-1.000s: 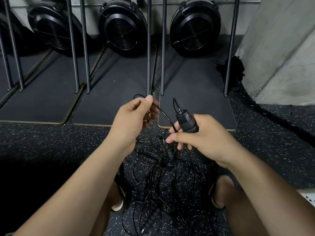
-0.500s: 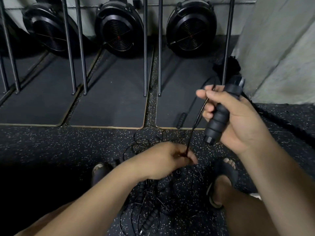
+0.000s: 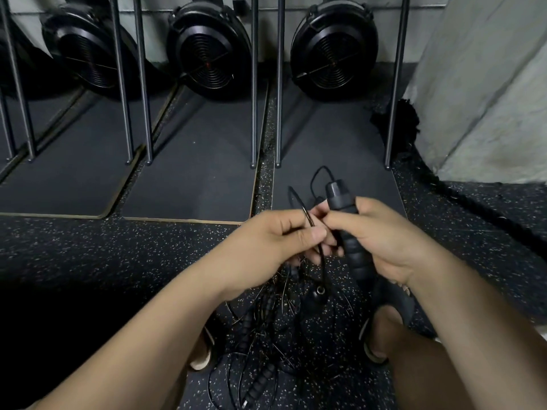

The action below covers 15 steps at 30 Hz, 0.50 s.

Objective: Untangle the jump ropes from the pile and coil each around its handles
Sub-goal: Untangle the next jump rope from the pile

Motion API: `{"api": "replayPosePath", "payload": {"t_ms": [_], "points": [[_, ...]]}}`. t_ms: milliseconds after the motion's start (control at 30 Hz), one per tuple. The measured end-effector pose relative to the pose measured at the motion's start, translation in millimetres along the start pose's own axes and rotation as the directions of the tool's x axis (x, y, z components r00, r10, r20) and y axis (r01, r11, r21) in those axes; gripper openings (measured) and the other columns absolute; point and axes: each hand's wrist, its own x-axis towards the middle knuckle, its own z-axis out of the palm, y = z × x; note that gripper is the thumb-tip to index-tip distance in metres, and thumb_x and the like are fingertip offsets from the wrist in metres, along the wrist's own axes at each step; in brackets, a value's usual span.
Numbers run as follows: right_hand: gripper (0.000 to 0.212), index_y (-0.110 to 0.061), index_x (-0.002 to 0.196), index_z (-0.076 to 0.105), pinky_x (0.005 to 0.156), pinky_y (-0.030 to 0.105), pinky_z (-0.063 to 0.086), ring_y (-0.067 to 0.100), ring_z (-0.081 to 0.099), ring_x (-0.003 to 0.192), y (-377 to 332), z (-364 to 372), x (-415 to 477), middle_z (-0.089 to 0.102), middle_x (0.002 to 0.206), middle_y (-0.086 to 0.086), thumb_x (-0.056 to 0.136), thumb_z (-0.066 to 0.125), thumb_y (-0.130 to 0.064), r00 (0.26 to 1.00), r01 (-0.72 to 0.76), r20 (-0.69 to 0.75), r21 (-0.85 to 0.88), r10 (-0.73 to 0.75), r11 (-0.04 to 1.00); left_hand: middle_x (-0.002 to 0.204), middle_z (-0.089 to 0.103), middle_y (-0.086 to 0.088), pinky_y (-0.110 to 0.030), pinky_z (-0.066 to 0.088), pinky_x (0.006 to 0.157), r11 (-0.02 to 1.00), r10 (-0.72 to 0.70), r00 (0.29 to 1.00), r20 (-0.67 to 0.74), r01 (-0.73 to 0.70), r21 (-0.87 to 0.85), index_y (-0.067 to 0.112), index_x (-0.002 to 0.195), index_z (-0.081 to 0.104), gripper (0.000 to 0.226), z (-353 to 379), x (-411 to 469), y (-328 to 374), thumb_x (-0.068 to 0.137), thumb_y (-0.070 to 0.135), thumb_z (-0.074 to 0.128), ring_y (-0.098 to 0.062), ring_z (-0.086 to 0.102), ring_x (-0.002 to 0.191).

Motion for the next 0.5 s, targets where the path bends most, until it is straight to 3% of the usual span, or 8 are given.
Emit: {"api": "replayPosePath", "payload": {"t_ms": [100, 267, 400, 500], "points": [[0.014, -0.006, 0.098, 0.072, 0.056, 0.025, 0.045, 0.015, 0.061, 0.065, -1.2, 2.9, 0.2, 0.07, 0.074, 0.004, 0.096, 0.062, 0.004, 1.0, 0.002, 0.019, 0.015, -0.002, 1.0, 0.106, 0.077, -0.013, -0.029, 0.049, 0.074, 0.995, 0.045, 0.994, -0.099, -0.054, -0.086, 0.004, 0.113, 0.073, 0.023, -10.8, -1.6, 2.9, 0.11, 0.019, 0.056, -0.017, 0.069, 0.09], [0.018, 0.003, 0.114, 0.065, 0.058, 0.027, 0.045, 0.016, 0.06, 0.067, -1.5, 10.8, -3.7, 0.081, 0.103, 0.018, 0.095, 0.066, 0.005, 0.99, 0.003, 0.144, -0.005, -0.003, 1.0, 0.106, 0.075, -0.007, -0.027, 0.047, 0.074, 0.964, 0.011, 0.964, -0.266, -0.081, -0.255, 0.003, 0.117, 0.071, 0.026, -28.5, 2.4, 4.4, 0.111, 0.021, 0.053, -0.015, 0.066, 0.088], [0.021, -0.003, 0.108, 0.069, 0.058, 0.027, 0.047, 0.015, 0.063, 0.069, 3.9, 19.0, -1.0, 0.081, 0.103, 0.019, 0.091, 0.08, -0.006, 0.997, 0.034, 0.077, -0.13, -0.024, 0.991, 0.104, 0.076, -0.007, -0.026, 0.047, 0.072, 0.943, -0.037, 0.927, -0.374, -0.092, -0.32, 0.009, 0.113, 0.073, 0.022, -37.6, 7.2, 2.3, 0.11, 0.023, 0.056, -0.014, 0.066, 0.086], [0.02, -0.01, 0.104, 0.075, 0.057, 0.027, 0.047, 0.013, 0.066, 0.068, 8.3, 23.3, -0.2, 0.08, 0.089, 0.01, 0.087, 0.086, -0.012, 0.996, 0.081, 0.047, -0.273, -0.071, 0.958, 0.101, 0.076, -0.006, -0.025, 0.047, 0.071, 0.939, -0.063, 0.891, -0.45, -0.1, -0.329, 0.01, 0.108, 0.073, 0.02, -40.2, 10.0, -1.6, 0.11, 0.022, 0.057, -0.016, 0.065, 0.087]]}}
